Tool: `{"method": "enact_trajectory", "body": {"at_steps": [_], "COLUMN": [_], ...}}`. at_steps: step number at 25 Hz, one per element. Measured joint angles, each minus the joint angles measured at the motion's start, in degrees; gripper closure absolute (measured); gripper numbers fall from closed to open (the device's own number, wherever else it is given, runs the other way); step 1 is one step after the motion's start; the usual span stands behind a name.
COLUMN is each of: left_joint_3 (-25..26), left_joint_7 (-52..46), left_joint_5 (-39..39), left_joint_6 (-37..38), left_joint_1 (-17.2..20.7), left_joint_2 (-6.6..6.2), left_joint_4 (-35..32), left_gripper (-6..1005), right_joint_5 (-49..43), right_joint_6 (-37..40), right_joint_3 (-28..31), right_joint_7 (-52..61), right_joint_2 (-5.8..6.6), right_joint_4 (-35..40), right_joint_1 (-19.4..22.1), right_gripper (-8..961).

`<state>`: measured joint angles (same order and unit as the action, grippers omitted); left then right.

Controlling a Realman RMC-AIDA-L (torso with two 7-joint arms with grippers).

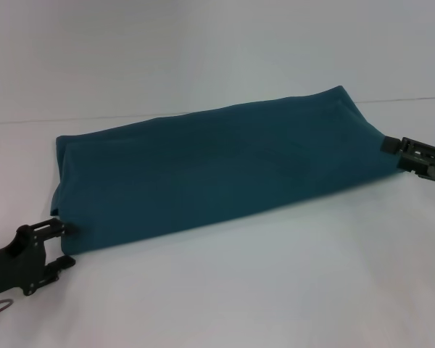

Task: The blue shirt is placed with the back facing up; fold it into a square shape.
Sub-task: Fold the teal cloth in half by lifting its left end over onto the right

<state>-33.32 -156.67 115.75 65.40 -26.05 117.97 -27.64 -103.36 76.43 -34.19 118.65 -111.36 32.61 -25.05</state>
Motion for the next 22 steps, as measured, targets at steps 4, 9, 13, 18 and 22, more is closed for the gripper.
{"method": "enact_trajectory", "body": {"at_steps": [4, 9, 13, 18, 22], "left_joint_3": [-0.6, -1.1, -1.6, -2.4, -2.7], "left_joint_7": [0.1, 0.3, 0.5, 0.6, 0.6], "left_joint_5": [-0.1, -0.1, 0.1, 0.1, 0.1], "left_joint_6": [-1.6, -3.9, -5.0, -6.0, -6.3], "left_joint_1": [-1.1, -2.7, -4.0, -4.9, -5.3], "left_joint_2": [-0.1, -0.19, -0.03, 0.06, 0.06], "left_joint_4": [1.0, 1.9, 1.9, 2.0, 1.9], "left_gripper": [360, 359, 358, 357, 404], "right_joint_5": [0.0, 0.0, 0.0, 0.0, 0.1], "right_joint_6": [0.0, 0.1, 0.2, 0.3, 0.3], "right_joint_3": [0.0, 0.0, 0.1, 0.1, 0.1], "right_joint_7": [0.0, 0.0, 0.0, -0.1, -0.5], "right_joint_2": [0.0, -0.05, -0.09, -0.19, -0.29], "right_joint_4": [0.0, 0.0, 0.0, 0.0, 0.0], "right_joint_1": [0.1, 0.1, 0.2, 0.3, 0.3], "right_gripper": [8, 8, 8, 8, 9]}}
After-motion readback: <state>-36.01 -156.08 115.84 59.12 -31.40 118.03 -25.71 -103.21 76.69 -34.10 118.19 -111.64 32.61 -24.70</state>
